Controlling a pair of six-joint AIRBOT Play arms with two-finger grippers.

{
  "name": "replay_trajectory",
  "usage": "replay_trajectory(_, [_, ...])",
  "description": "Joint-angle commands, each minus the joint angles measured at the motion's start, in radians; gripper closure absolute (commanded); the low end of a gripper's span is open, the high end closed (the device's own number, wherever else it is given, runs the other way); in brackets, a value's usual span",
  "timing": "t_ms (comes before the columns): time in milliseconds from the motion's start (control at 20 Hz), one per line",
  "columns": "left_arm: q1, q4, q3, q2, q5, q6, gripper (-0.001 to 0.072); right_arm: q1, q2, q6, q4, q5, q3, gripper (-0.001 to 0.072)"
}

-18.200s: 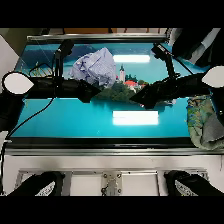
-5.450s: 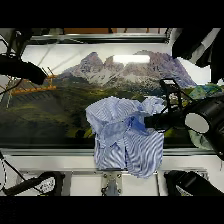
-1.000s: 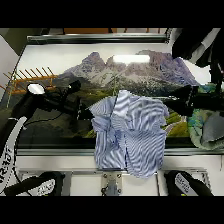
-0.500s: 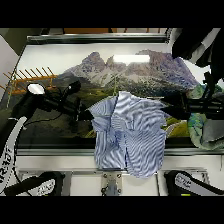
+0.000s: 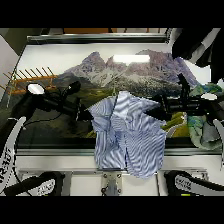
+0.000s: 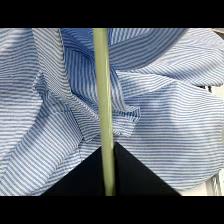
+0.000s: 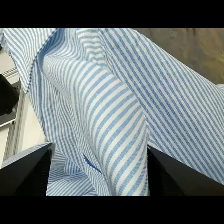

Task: Fold the clothes and pants, and hang the long-sleeved shirts on hangers.

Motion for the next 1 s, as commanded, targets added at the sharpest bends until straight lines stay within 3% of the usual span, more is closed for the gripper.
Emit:
replay_trajectory(0, [0.001,-0.003,0.001,0.0,0.0,0.0,0.0694,0.01,-0.001,0.009,0.001,-0.012,0.0,0.009])
replay_trajectory(150, [0.001,-0.002,0.001,0.0,0.0,0.0,0.0694,0.029,-0.001,0.008,0.005,-0.013,0.0,0.0091])
replay_trajectory(200, [0.001,-0.003,0.001,0.0,0.0,0.0,0.0693,0.029,-0.001,0.008,0.004,-0.021,0.0,0.0138])
replay_trajectory(250, [0.001,-0.003,0.001,0.0,0.0,0.0,0.0694,0.029,-0.001,0.008,0.004,-0.021,0.0,0.0336])
replay_trajectory(300, [0.001,-0.003,0.001,0.0,0.0,0.0,0.0694,0.029,-0.001,0.008,0.004,-0.021,0.0,0.0595])
replay_trajectory(350, [0.001,-0.003,0.001,0.0,0.0,0.0,0.0693,0.028,-0.001,0.004,0.004,-0.021,0.0,0.0695])
replay_trajectory(500, [0.001,-0.002,0.001,0.0,0.0,0.0,0.0694,0.028,-0.001,0.005,0.004,-0.021,0.0,0.0695])
replay_trajectory(550, [0.001,0.008,0.001,0.0,0.035,-0.023,0.039,0.028,0.0,-0.009,0.004,-0.021,0.0,0.0698])
replay_trajectory(600, [0.001,0.025,0.001,0.0,0.062,-0.094,0.0218,0.028,0.0,-0.023,0.004,-0.021,0.0,0.0699])
replay_trajectory(700, [0.006,0.037,0.001,0.0,0.099,-0.17,0.0207,0.028,0.0,-0.022,0.004,-0.021,0.0,0.07])
replay_trajectory(950, [0.088,0.041,0.001,0.038,0.141,-0.243,0.0207,0.027,0.0,-0.022,-0.001,-0.021,0.0,0.0702])
